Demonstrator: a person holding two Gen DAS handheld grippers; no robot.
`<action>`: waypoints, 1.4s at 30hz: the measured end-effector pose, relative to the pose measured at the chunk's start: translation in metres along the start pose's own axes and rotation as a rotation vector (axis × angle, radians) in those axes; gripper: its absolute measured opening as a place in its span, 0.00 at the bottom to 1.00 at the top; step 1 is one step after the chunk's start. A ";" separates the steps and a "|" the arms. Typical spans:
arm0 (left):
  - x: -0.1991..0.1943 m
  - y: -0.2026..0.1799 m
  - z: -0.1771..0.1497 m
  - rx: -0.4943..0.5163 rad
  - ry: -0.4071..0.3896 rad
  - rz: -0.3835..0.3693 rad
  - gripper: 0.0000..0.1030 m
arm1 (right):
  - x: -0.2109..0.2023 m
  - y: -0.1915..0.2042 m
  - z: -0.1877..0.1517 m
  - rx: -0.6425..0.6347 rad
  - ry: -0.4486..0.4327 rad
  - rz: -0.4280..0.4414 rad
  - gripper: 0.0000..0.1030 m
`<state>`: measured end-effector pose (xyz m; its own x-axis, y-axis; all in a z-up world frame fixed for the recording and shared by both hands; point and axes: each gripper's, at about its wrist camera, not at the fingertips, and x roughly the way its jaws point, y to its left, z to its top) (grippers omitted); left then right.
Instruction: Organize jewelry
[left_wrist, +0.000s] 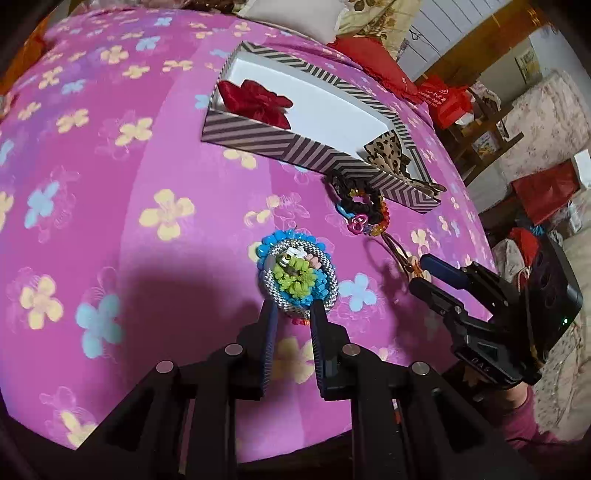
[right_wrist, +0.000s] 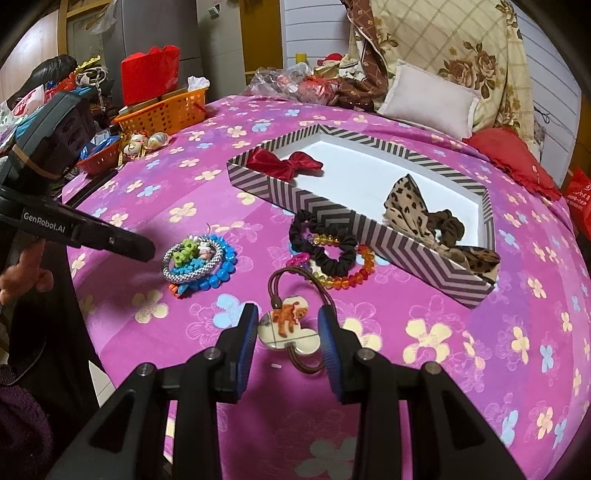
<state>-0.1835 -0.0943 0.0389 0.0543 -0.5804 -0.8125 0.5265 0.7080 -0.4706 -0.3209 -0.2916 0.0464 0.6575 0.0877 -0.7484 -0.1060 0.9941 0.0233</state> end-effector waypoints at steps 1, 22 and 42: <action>0.002 0.000 0.000 -0.006 0.001 0.005 0.20 | 0.000 0.001 0.000 0.000 0.000 0.001 0.33; 0.002 -0.004 0.011 -0.078 -0.060 -0.053 0.02 | -0.002 -0.002 -0.001 0.008 -0.002 -0.003 0.33; 0.033 -0.006 0.026 -0.116 -0.009 -0.063 0.18 | 0.001 -0.005 -0.002 0.016 0.011 -0.004 0.33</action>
<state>-0.1627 -0.1278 0.0236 0.0325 -0.6283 -0.7773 0.4273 0.7117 -0.5575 -0.3209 -0.2962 0.0439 0.6493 0.0833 -0.7560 -0.0911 0.9953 0.0313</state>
